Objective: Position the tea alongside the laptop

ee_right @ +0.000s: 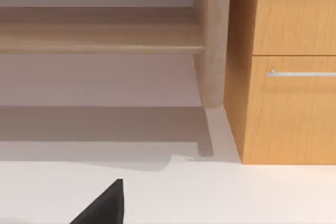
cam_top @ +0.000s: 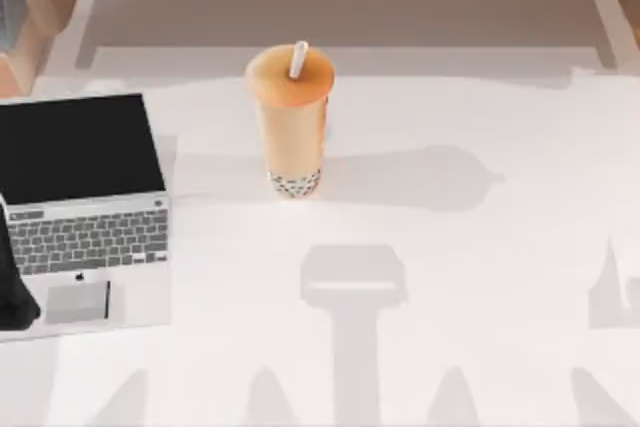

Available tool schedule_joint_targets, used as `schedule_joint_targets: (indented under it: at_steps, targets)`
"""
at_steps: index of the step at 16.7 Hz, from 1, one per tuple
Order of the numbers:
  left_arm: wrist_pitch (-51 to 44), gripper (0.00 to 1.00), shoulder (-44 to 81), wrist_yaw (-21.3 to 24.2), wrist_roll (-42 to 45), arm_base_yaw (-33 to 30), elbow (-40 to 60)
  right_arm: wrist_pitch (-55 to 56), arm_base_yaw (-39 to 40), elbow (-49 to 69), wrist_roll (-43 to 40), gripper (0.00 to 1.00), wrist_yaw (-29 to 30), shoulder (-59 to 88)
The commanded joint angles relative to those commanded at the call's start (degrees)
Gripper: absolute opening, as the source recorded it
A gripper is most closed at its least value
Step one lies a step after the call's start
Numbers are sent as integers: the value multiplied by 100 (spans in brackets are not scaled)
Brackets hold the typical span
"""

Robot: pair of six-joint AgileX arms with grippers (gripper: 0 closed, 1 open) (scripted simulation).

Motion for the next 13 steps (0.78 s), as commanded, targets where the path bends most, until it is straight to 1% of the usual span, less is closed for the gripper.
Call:
schedule_joint_targets:
  at_steps: [3, 6, 9, 13]
  targets:
    - [57, 100, 56, -35, 2, -31, 27, 0, 0, 0, 0, 100, 0, 0]
    - [575, 100, 591, -332, 12, -320, 253, 0, 0, 0, 0, 100, 0, 0]
    - [1511, 100, 1673, -846, 14, -865, 625, 0, 0, 0, 0, 100, 0, 0]
    - [3154, 100, 3838, -1735, 1, -1844, 1235, 0, 0, 0, 0, 100, 0, 0]
